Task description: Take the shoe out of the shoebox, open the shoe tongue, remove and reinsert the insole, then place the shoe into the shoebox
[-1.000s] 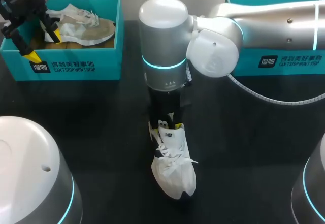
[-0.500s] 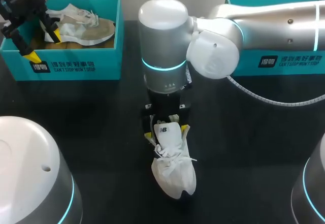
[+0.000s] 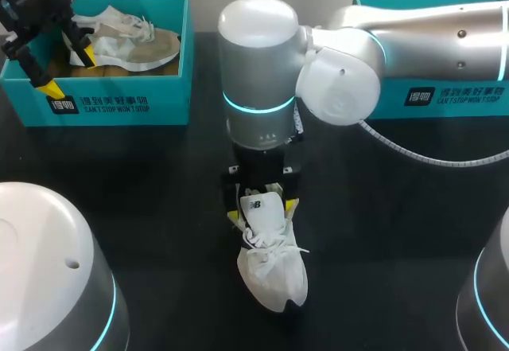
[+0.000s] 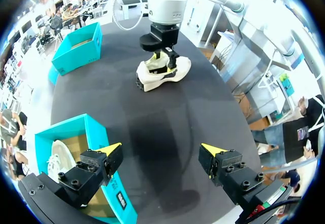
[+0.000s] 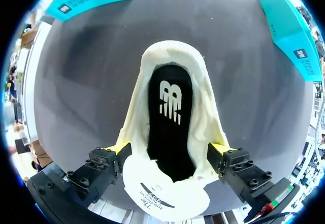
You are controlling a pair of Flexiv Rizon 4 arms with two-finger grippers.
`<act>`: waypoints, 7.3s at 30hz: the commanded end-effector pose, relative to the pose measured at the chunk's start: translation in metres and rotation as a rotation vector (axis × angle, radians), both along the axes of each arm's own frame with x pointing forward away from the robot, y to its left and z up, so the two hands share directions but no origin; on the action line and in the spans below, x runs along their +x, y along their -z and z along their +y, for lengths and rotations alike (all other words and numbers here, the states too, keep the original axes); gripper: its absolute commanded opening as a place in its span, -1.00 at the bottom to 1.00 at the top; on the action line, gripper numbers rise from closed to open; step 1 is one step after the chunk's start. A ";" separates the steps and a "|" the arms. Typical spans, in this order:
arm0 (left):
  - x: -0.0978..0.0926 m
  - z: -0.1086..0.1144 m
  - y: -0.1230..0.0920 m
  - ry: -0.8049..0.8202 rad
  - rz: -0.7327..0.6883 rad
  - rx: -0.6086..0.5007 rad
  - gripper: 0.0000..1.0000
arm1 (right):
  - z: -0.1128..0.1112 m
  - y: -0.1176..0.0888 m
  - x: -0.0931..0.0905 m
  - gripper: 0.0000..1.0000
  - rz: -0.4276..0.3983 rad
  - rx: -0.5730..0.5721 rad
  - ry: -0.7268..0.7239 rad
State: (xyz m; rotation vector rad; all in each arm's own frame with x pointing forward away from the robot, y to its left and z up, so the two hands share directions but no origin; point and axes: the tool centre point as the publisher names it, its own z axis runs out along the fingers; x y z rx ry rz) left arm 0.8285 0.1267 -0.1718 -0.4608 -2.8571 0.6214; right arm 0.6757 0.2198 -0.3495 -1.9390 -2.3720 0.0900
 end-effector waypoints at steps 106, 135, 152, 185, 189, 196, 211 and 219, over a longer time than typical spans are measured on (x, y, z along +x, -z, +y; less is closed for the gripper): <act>0.001 0.001 0.000 0.002 0.001 0.002 1.00 | -0.013 -0.026 -0.032 -0.51 0.057 -0.021 -0.016; 0.001 0.001 0.000 0.002 0.001 0.002 1.00 | -0.014 -0.014 -0.003 -0.47 0.032 -0.013 -0.103; 0.001 0.001 0.000 0.002 0.001 0.002 1.00 | -0.015 -0.044 0.020 -0.46 0.004 -0.050 -0.234; 0.001 0.001 0.000 0.002 0.001 0.002 1.00 | -0.036 -0.104 0.058 1.00 -0.109 0.088 -1.186; 0.001 0.001 0.000 0.002 0.001 0.002 1.00 | -0.036 -0.104 0.058 1.00 -0.109 0.088 -1.186; 0.001 0.001 0.000 0.002 0.001 0.002 1.00 | -0.008 -0.098 0.067 1.00 -0.179 -0.019 -1.385; 0.001 0.001 0.000 0.002 0.001 0.002 1.00 | 0.018 -0.055 0.096 1.00 -0.137 0.086 -1.592; 0.001 0.001 0.000 0.002 0.001 0.002 1.00 | 0.018 -0.029 0.103 1.00 -0.141 0.089 -1.606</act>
